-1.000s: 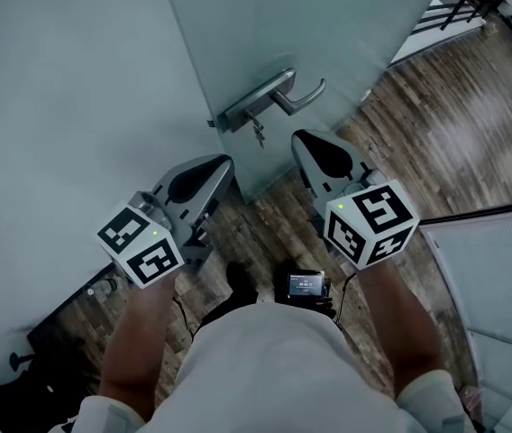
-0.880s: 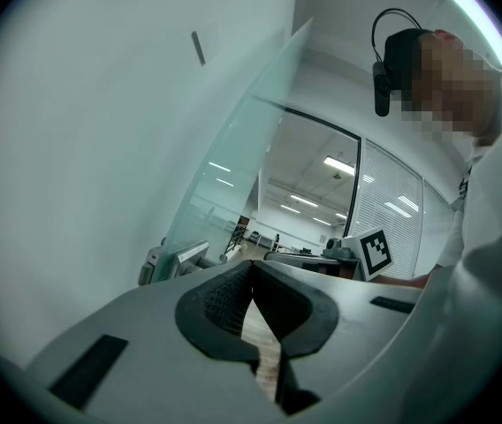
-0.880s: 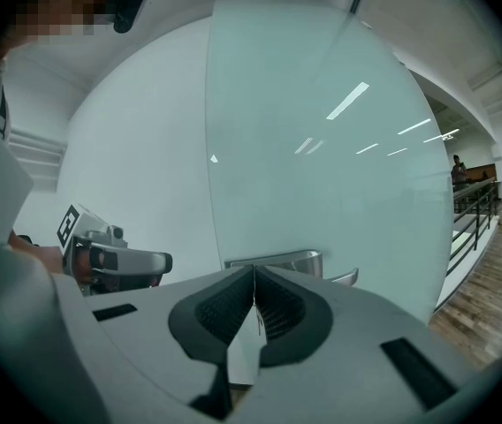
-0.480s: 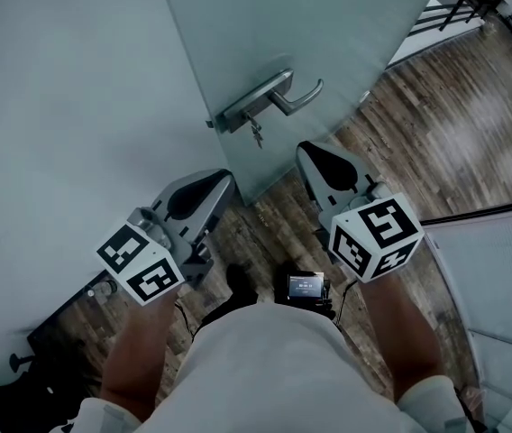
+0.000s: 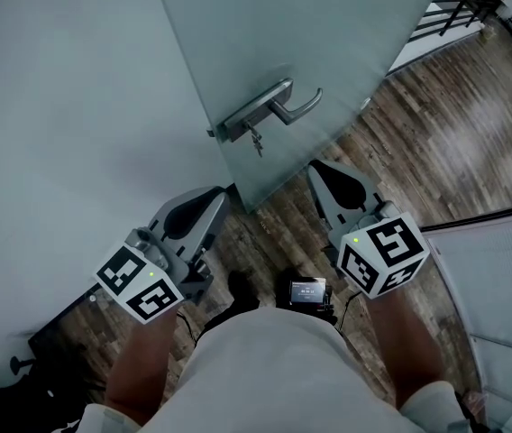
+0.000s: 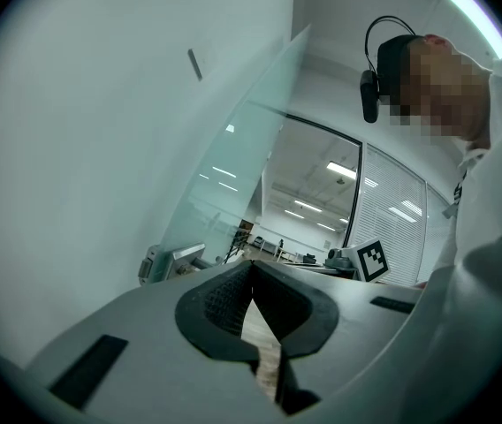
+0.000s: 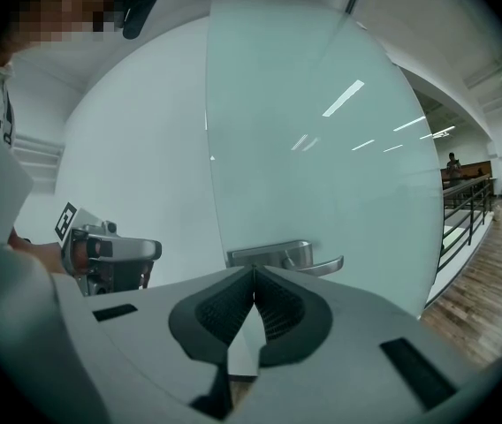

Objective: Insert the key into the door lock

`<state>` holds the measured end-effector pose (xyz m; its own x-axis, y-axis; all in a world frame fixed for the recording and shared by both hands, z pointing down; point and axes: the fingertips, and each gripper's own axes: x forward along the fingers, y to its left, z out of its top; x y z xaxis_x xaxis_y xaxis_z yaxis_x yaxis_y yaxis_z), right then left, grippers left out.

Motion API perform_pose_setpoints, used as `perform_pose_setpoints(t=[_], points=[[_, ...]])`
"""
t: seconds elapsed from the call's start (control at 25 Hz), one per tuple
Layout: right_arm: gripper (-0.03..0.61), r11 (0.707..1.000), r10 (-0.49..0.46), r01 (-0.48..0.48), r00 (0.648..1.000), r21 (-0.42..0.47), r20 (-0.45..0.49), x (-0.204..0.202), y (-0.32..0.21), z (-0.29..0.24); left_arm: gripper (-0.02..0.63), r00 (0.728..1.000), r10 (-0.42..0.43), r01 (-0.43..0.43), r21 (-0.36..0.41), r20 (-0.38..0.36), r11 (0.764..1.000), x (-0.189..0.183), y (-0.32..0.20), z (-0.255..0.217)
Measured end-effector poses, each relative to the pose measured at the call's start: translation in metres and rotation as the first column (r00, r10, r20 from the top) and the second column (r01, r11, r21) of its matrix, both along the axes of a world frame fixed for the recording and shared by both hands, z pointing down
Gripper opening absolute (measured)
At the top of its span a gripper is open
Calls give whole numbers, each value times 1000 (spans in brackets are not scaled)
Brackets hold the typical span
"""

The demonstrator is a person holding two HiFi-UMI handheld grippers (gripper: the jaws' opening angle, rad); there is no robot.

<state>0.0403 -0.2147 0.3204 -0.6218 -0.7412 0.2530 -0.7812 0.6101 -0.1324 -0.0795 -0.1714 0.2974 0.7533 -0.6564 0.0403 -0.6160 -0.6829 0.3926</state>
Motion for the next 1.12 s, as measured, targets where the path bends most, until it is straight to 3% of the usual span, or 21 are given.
perform_pose_setpoints(t=[0.64,1.12], points=[[14,997,56,-54,997,-48,44,27,18,8,15,999,-28,29,-24,15,999,-7,17,6],[14,995,33,-31,999,-93,22,21,38,25,15,1000,-7,8,-63,27,998,2,35,18]])
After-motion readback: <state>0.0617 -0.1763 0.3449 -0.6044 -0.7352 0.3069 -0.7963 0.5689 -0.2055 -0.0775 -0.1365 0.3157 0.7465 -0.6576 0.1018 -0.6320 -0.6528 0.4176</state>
